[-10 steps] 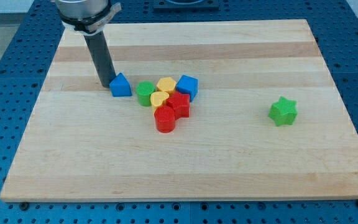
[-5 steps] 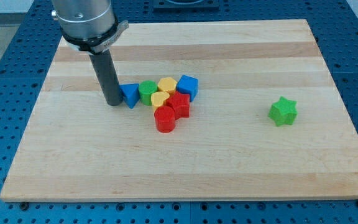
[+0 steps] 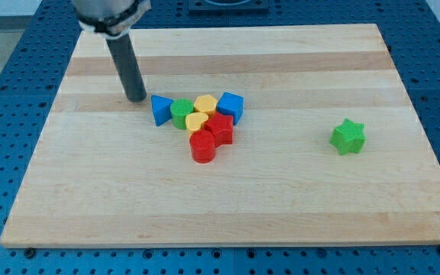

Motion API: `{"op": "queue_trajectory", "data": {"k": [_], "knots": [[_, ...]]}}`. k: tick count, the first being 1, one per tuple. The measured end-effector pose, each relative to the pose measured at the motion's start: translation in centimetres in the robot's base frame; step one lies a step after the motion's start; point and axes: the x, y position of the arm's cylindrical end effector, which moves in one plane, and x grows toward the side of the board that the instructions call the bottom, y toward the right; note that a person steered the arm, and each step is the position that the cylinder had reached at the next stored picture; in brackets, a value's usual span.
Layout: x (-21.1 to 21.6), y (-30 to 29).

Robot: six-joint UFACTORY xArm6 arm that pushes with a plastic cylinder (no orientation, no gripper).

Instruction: Place the blue triangle to the bottom left of the green circle

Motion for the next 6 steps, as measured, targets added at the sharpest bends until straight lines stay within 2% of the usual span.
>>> {"op": "queue_trajectory", "data": {"k": [2,4,6], "knots": [[-0.7,2.9],[-0.7,3.1],[1.8,3.1]]}}
